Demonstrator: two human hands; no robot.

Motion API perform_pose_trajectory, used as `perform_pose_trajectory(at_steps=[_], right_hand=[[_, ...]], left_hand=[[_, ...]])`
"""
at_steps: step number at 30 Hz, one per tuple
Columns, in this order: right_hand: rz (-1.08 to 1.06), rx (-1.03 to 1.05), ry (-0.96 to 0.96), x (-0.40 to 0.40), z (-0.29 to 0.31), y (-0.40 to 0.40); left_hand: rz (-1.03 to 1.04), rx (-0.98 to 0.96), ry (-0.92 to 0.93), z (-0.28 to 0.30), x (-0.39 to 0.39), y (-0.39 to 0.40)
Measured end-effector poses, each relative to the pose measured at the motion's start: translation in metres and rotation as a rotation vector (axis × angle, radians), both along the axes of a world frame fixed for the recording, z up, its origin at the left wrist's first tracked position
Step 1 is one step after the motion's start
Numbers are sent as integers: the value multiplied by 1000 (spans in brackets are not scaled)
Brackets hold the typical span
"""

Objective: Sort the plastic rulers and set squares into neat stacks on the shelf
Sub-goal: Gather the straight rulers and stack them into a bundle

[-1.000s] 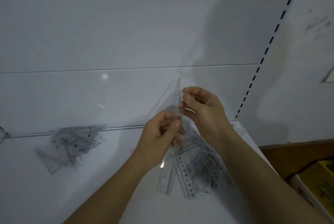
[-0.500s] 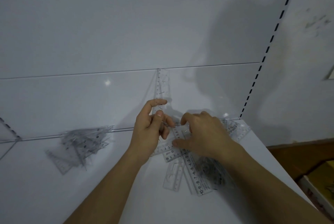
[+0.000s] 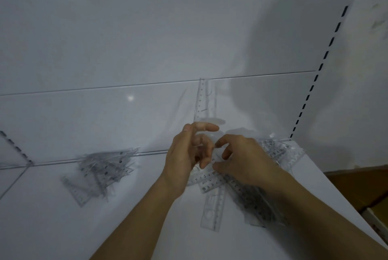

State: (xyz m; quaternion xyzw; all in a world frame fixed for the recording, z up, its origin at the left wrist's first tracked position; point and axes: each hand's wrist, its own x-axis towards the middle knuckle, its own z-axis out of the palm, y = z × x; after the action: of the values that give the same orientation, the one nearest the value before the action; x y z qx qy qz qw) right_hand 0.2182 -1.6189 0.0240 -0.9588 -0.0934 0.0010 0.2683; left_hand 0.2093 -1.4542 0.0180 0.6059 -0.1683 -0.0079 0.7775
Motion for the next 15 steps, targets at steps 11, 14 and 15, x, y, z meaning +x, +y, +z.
perform_pose_trajectory(at_steps=[11, 14, 15], right_hand=[[39, 27, -22, -2, -6, 6], [11, 219, -2, 3, -7, 0], [9, 315, 27, 5, -6, -2]], left_hand=[[-119, -214, 163, 7, -6, 4], [-50, -219, 148, 9, -5, 5], [-28, -220, 149, 9, -5, 5]])
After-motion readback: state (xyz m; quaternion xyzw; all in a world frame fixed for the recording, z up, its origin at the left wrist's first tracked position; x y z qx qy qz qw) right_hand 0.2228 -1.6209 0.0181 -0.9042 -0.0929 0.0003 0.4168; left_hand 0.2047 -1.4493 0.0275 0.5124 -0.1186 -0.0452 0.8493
